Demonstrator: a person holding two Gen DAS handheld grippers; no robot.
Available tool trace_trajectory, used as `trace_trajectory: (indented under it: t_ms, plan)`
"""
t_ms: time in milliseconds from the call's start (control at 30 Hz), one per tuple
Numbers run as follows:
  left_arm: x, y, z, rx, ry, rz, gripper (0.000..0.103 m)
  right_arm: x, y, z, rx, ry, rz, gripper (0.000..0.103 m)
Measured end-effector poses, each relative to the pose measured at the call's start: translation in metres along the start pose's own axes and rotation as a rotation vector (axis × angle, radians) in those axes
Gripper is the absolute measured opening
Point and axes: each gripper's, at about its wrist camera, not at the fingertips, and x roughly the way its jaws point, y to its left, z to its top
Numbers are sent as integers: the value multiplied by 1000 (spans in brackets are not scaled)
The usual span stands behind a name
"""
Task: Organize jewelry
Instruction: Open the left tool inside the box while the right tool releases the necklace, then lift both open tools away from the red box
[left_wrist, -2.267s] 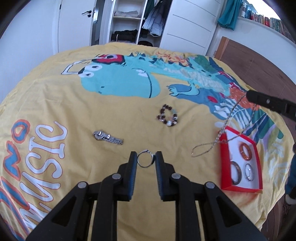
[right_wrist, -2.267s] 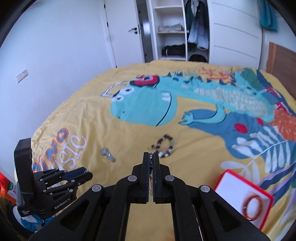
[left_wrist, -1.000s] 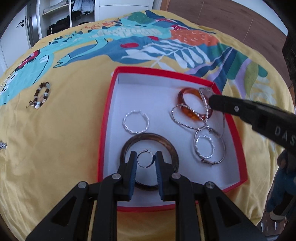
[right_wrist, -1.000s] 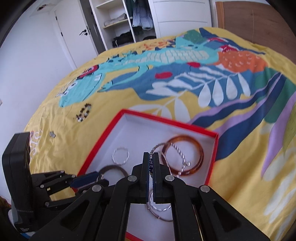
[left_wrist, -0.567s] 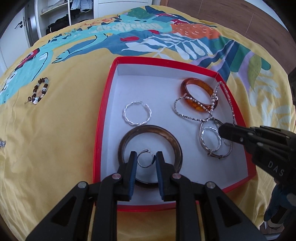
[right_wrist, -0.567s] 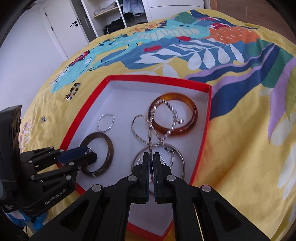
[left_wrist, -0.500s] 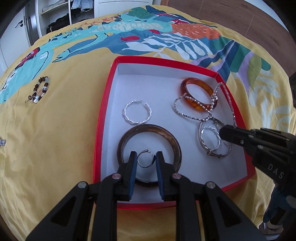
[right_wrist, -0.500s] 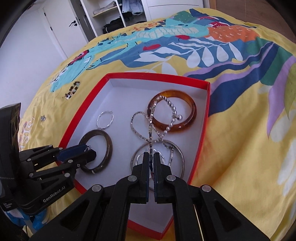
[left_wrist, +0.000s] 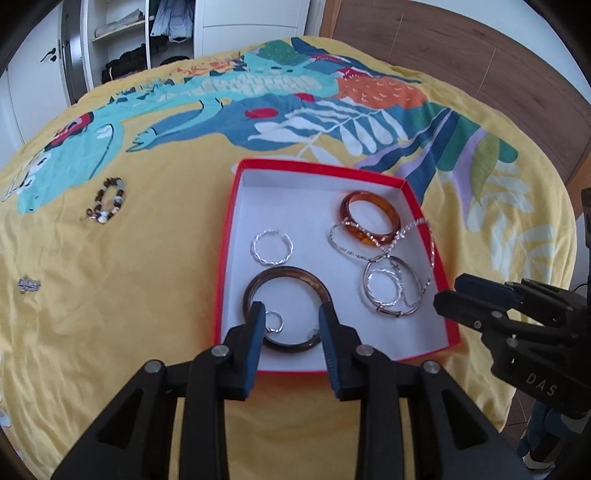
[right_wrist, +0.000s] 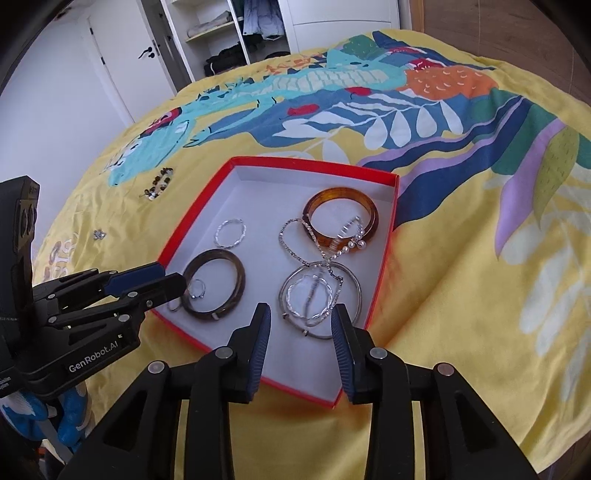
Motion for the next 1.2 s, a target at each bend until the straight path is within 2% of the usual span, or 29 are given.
trace_trajectory:
  t_ms: [267,700,1200]
  plan:
    - [-69,0,-12,-14,-89,71,28,-54,25,-9,-20,-74,0,43]
    - [-177,-2,-51,-61,-233,187,28,-136,77,-31,-80,-191,35,46]
    - [-271,20,-106,-139,-346,339,28,-202,136,-58,-153,-297,122,50]
